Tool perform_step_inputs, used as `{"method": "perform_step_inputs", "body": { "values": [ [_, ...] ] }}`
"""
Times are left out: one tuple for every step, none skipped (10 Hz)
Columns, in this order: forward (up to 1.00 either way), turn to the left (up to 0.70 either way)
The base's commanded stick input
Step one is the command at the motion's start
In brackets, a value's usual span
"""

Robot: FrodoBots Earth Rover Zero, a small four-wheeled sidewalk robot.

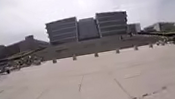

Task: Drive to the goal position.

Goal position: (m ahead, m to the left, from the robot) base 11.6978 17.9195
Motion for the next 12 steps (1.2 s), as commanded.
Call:
{"method": "perform_step_inputs", "body": {
  "values": [
    [1.00,0.00],
    [1.00,0.00],
    [1.00,0.00],
    [1.00,0.00],
    [1.00,0.00],
    [1.00,0.00],
    [1.00,0.00],
    [1.00,0.00],
    [1.00,0.00],
    [1.00,0.00],
    [1.00,0.00],
    [1.00,0.00]
  ]
}}
